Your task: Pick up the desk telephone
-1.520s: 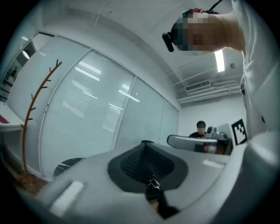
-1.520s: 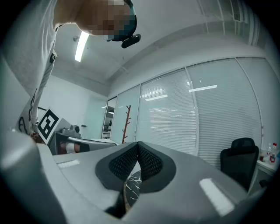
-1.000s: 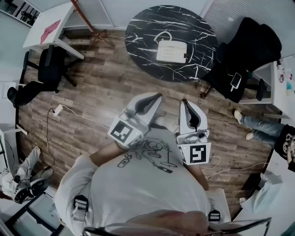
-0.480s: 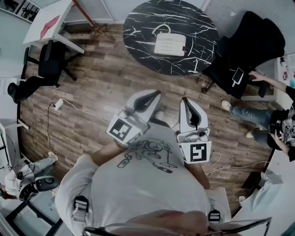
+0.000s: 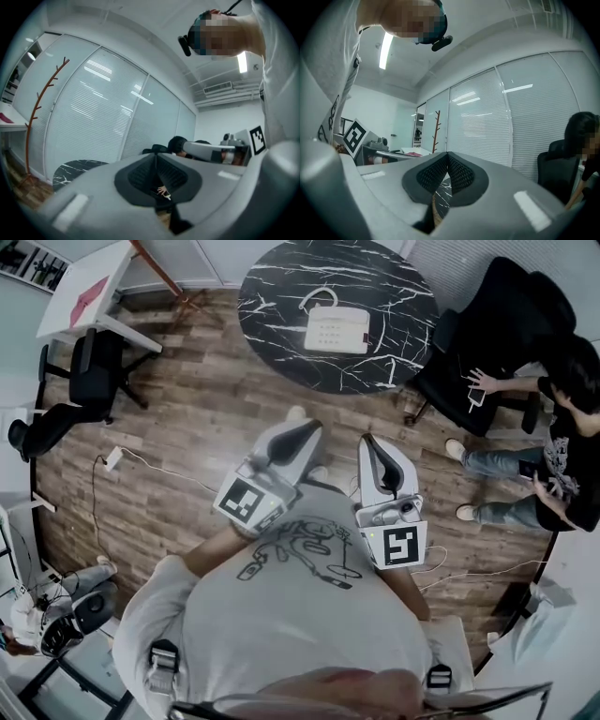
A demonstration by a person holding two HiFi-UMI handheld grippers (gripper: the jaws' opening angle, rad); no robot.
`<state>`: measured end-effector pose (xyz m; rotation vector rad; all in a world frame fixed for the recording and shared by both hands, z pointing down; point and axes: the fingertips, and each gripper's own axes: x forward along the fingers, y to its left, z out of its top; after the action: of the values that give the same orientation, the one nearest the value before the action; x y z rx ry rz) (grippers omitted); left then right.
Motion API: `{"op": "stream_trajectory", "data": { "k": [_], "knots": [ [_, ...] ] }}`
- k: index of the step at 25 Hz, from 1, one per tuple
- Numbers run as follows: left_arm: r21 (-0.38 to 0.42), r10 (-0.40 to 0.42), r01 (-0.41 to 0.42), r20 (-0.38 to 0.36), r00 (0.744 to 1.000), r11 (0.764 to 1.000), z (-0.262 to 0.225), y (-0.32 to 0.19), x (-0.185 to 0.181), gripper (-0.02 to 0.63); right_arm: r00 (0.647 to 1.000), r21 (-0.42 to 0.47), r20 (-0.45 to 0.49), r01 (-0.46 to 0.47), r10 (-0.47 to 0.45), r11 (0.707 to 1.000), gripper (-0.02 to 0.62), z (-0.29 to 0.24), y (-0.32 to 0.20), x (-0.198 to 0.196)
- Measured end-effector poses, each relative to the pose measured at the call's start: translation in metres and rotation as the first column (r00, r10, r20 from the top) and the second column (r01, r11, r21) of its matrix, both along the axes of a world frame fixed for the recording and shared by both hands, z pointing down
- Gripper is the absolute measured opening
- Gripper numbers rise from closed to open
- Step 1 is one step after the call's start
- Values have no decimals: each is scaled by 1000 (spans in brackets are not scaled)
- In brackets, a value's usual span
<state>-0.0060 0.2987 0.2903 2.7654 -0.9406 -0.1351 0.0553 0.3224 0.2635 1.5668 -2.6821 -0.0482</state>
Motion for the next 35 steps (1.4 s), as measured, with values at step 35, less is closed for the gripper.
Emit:
{"op": "stream_trajectory", "data": {
  "k": [35],
  "knots": [
    [-112,44,-48,-37,998,993,30,-352,-60,28,997,-66,-30,-66,64,996,8,17,-353,-58]
  ]
}}
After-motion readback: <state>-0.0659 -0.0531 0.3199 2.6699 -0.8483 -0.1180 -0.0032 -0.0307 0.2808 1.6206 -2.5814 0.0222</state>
